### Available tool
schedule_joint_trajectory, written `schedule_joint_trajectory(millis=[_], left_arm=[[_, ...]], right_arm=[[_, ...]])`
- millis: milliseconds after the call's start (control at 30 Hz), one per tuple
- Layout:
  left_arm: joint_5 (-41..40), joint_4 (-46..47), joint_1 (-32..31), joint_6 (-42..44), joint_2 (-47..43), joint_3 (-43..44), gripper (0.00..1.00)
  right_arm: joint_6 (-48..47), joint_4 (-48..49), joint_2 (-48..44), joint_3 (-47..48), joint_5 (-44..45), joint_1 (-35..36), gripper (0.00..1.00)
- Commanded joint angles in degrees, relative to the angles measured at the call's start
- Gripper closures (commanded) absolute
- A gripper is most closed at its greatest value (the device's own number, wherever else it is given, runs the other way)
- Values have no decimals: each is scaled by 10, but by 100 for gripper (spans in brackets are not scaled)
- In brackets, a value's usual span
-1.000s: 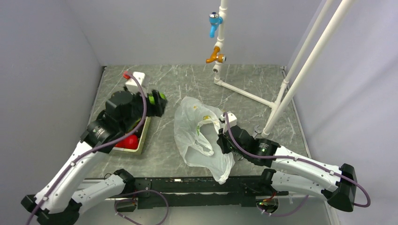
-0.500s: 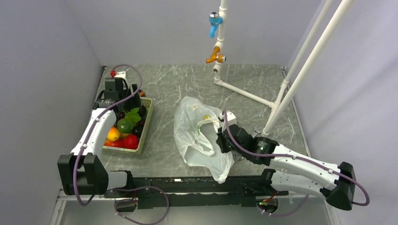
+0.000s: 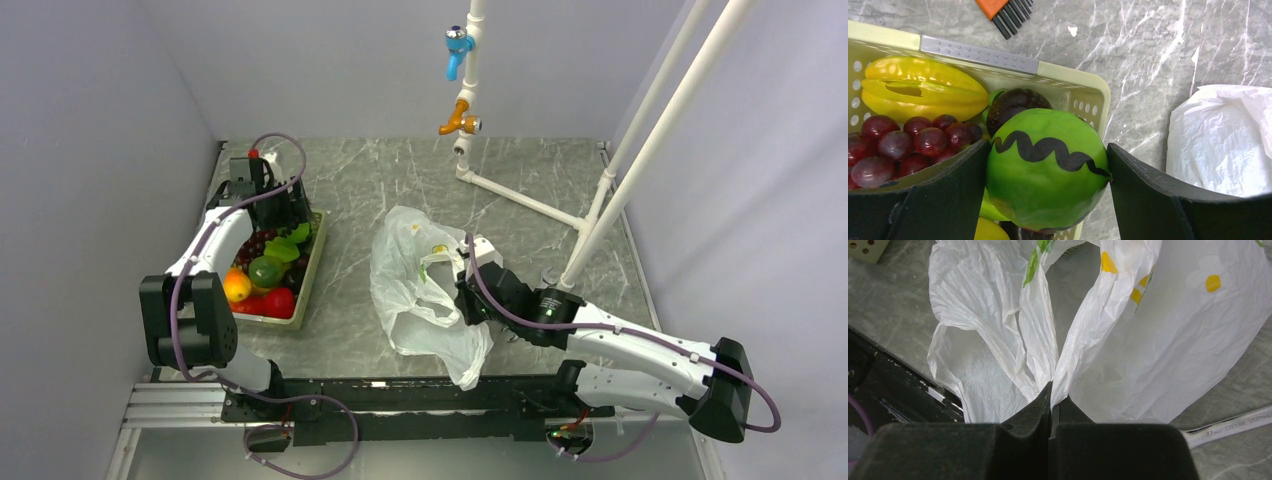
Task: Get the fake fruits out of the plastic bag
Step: Place the fake fruit in the bin.
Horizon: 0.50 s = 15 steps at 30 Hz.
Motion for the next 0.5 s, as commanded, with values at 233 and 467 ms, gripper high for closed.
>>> schedule_joint_trajectory(millis=[233, 467], left_arm=[[9, -8, 1, 11, -20, 20, 1], [-26, 1, 1, 20, -72, 0, 1]], right_arm=[[-3, 14, -21, 24, -2, -1, 100], [-6, 11, -8, 47, -3, 0, 100]])
